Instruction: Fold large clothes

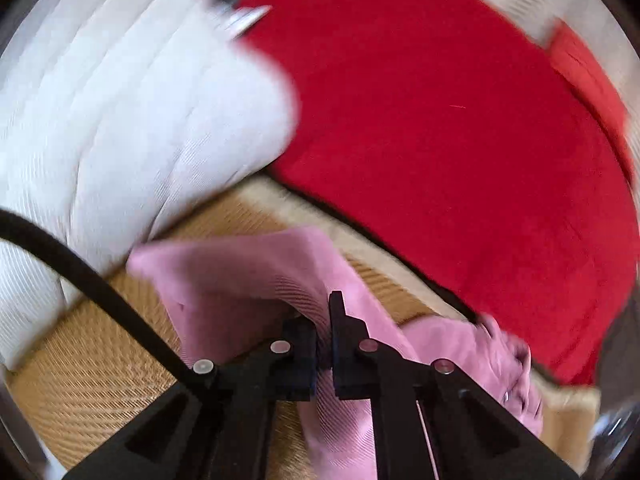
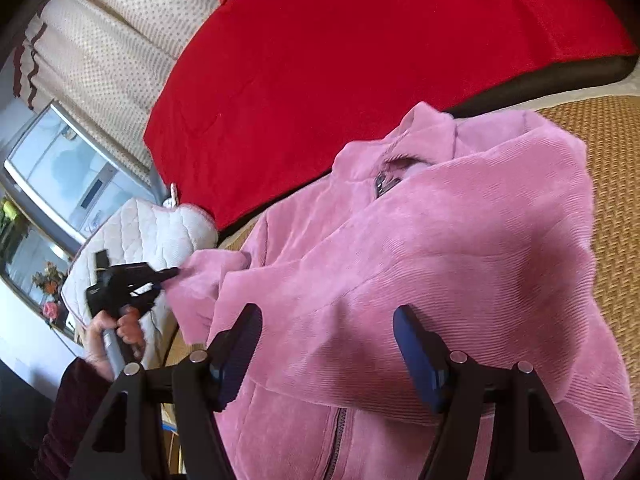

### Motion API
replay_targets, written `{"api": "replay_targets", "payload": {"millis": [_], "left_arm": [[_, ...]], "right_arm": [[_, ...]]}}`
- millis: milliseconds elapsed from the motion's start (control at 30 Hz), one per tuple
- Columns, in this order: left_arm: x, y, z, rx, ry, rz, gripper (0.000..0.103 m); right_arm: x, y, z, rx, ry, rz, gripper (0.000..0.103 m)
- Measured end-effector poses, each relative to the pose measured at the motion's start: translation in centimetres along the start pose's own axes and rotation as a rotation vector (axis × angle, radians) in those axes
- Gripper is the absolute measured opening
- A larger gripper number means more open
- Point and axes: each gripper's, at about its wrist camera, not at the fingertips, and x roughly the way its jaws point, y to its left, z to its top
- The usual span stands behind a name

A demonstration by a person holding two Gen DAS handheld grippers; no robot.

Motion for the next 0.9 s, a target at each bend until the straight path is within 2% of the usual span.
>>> {"api": "replay_targets", "payload": {"millis": [133,200,267,333,367,400,467,567,633,700,767,900], "left_arm": [[-4.4,-7.6,-1.5,0.290,-0.067,-0.036,0.005],[-6.0,-12.3,-4.3,0.481,-0.050,-0.090,0.005],[-6.9,-16.1,-7.7,0.680,0.010,-0.146,0.008],[-7.1,-18.1,-11.0,0.812,0.087,-0.191,0.035],[-7.3,-18.1,-12.3,0.838,0.105,-0.208,0.041],[-7.4,-17.7,-12.9,0.837,0.116,-0.227,0.048],[-7.7,-16.3,-13.2,0.809,0.129,-0.247,0.051],[-7.2,-12.4,-11.6,0.704,0.127,-0.188,0.057],[-6.1,-9.9,-9.9,0.605,0.130,-0.131,0.057],[-5.4,-8.4,-8.3,0.512,0.133,-0.117,0.057],[-4.7,-8.0,-7.2,0.458,0.138,-0.128,0.057],[-1.6,-10.5,-7.6,0.455,0.215,-0.161,0.057]], "right_arm": [[-1.3,-1.3,0.5,0.055,-0.036,-0.006,0.072],[-1.9,-1.9,0.8,0.083,-0.048,0.001,0.072],[-2.6,-2.4,1.0,0.103,-0.069,-0.001,0.072],[-3.1,-2.7,1.2,0.115,-0.086,-0.009,0.072],[-3.3,-3.0,1.3,0.129,-0.093,-0.010,0.073],[-3.5,-3.3,1.4,0.143,-0.095,-0.009,0.072],[-3.9,-3.9,1.5,0.172,-0.098,-0.011,0.073],[-4.3,-4.4,1.6,0.191,-0.102,-0.015,0.073],[-4.5,-4.6,1.6,0.199,-0.105,-0.017,0.073],[-4.4,-4.7,1.6,0.209,-0.103,-0.018,0.073],[-4.3,-4.8,1.6,0.217,-0.100,-0.021,0.073],[-4.3,-5.2,1.7,0.234,-0.100,-0.031,0.073]]}}
